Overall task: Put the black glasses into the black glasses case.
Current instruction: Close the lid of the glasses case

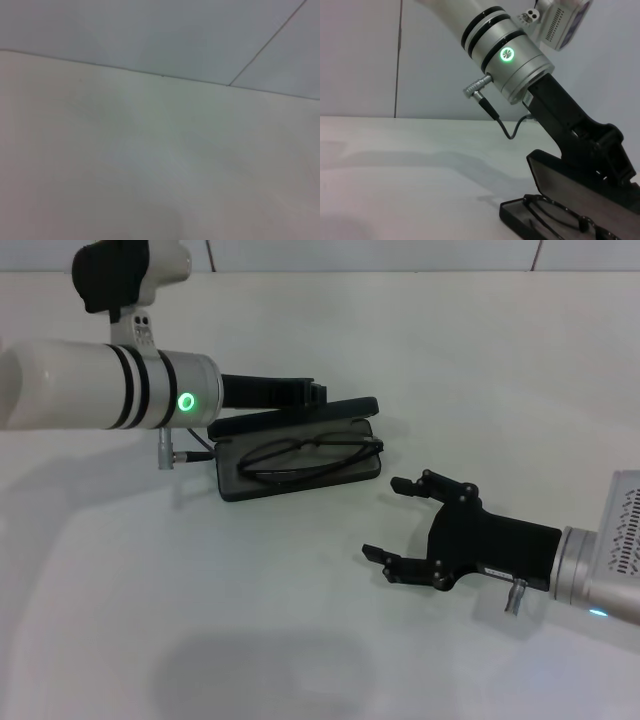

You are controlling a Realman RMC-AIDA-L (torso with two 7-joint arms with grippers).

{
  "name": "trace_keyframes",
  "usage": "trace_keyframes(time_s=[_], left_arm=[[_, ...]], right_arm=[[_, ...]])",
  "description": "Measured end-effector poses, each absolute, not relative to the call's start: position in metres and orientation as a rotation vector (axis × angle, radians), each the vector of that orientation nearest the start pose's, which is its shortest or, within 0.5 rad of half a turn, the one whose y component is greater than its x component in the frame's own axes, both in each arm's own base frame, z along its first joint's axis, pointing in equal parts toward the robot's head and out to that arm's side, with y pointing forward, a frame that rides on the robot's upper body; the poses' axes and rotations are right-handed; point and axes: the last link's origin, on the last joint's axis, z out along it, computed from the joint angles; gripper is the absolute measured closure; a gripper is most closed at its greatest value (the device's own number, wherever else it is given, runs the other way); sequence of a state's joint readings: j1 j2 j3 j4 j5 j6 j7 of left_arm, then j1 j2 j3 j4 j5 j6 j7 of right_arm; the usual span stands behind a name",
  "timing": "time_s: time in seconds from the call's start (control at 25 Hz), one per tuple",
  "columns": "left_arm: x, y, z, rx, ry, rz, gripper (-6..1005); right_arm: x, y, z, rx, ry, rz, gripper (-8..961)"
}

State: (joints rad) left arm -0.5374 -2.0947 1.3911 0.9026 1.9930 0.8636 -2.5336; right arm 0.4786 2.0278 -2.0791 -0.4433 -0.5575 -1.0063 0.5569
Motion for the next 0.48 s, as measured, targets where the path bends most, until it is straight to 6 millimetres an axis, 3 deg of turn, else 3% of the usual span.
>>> trace_keyframes(time_s=[0.48], left_arm=[[-0.2196, 0.3859, -0.0542, -2.261, -1.442, -0.387, 931]], right_arm=[[0.2395, 0.3045, -0.1117, -2.647, 0.053, 0.636, 109]])
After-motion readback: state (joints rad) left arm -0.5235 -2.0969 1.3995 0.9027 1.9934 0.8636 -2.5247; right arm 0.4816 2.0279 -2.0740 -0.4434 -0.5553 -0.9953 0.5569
